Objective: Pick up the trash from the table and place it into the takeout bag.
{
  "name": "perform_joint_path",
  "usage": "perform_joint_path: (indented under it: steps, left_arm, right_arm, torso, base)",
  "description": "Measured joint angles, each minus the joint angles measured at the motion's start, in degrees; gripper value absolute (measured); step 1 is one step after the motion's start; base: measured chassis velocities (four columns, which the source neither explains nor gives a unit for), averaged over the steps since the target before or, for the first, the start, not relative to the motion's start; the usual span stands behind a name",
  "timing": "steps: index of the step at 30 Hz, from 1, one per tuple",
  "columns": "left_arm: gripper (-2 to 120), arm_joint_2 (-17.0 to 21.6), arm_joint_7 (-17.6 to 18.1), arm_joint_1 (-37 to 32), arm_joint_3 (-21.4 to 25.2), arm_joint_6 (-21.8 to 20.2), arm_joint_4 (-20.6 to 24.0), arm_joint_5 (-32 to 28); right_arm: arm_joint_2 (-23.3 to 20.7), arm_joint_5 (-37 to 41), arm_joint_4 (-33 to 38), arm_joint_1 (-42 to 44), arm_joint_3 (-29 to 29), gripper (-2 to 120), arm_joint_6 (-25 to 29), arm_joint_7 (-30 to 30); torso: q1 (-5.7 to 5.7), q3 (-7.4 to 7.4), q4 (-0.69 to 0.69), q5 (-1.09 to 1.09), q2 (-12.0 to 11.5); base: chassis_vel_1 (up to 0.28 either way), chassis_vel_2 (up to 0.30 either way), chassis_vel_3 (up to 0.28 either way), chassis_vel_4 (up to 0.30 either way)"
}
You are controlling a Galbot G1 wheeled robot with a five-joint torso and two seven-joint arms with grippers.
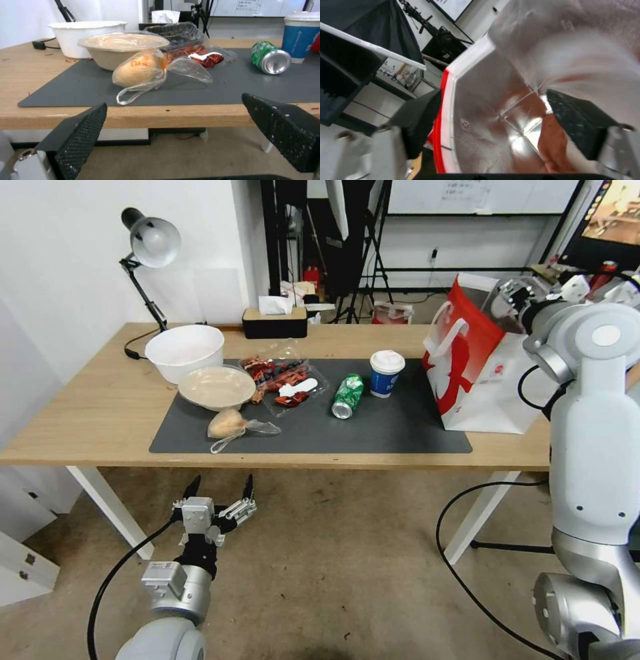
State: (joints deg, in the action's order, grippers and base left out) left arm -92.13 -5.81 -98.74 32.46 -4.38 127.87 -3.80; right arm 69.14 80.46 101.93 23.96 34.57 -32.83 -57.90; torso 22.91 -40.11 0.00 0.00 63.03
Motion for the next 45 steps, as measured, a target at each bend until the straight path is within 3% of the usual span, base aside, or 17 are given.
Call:
perform_joint_path:
  steps: [2, 9, 15, 20, 22, 25, 26, 29, 38, 40, 45]
  left_arm:
    - [100, 0.00, -0.01, -0.10, -0.02, 0.15, 0.00, 0.11]
    - [100, 0.00, -0.02, -0.14, 0.02, 0.32, 0.02, 0.15]
    - [100, 0.00, -0.02, -0.09, 0.11, 0.39, 0.09, 0.14]
    - [100, 0.00, 0.00, 0.06, 0.10, 0.43, 0.09, -0.03]
    - [100, 0.00, 0.01, 0.06, 0.10, 0.43, 0.09, -0.06]
    - [100, 0.00, 0.02, 0.07, 0.09, 0.93, 0.03, -0.21]
    - [100, 0.00, 0.02, 0.07, 0.09, 0.93, 0.03, -0.21]
    - [100, 0.00, 0.02, 0.14, 0.02, 1.38, -0.14, -0.25]
    - [100, 0.00, 0.02, 0.05, -0.19, 2.37, -0.23, -0.49]
    - [100, 0.00, 0.05, 0.01, 0.00, 2.72, -0.33, -0.89]
    - [100, 0.00, 0.12, -0.20, 0.18, 3.30, -0.36, -1.24]
  right_arm:
    - [-0.05, 0.15, 0.26, 0.00, 0.05, 89, 0.02, -0.02]
    - [-0.26, 0.99, 3.15, 0.66, 0.06, 89, 1.59, 1.42]
    - [-2.09, -0.55, 11.33, 5.67, -0.97, 90, 5.18, 9.93]
    - [-5.30, -13.83, 20.62, 15.46, -3.87, 92, 7.38, 23.59]
    - [-5.80, -16.32, 22.16, 17.67, -4.05, 93, 7.72, 25.62]
    - [-7.55, -28.97, 27.91, 29.10, -4.49, 95, 10.48, 33.98]
    - [-7.55, -28.97, 27.91, 29.10, -4.49, 95, 10.48, 33.98]
    - [-7.58, -38.91, 32.06, 36.90, -5.05, 98, 13.27, 37.64]
    - [-5.10, -58.72, 33.63, 54.60, -7.85, 100, 23.64, 40.93]
    - [-3.48, -65.12, 31.73, 60.26, -10.37, 100, 28.59, 39.77]
    - [-1.30, -71.01, 26.35, 66.01, -13.69, 100, 36.27, 36.86]
  torso:
    - [0.00, 0.00, 0.00, 0.00, 0.00]
    - [0.00, 0.00, 0.01, 0.00, 0.00]
    - [0.00, 0.01, 0.00, -0.01, 0.00]
    - [0.00, 0.01, 0.01, -0.01, 0.00]
    - [0.00, 0.01, 0.01, -0.01, 0.00]
    - [0.00, 0.01, -0.03, 0.02, 0.00]
    - [0.00, 0.01, -0.03, 0.02, 0.00]
    - [0.00, 0.01, 0.01, -0.01, 0.00]
    - [0.00, 0.01, -0.01, -0.01, 0.00]
    - [-0.01, 0.01, 0.00, -0.01, 0.00]
    - [-0.01, 0.01, 0.00, -0.01, -0.01]
  base:
    - [0.000, 0.000, 0.000, 0.000]
    - [0.000, 0.000, 0.000, 0.000]
    - [0.000, 0.000, 0.000, 0.000]
    - [0.000, 0.000, 0.000, 0.000]
    - [0.000, 0.000, 0.000, 0.000]
    - [0.000, 0.000, 0.000, 0.000]
    - [0.000, 0.000, 0.000, 0.000]
    - [0.000, 0.000, 0.000, 0.000]
    - [0.000, 0.000, 0.000, 0.000]
    - [0.000, 0.000, 0.000, 0.000]
    - [0.000, 0.000, 0.000, 0.000]
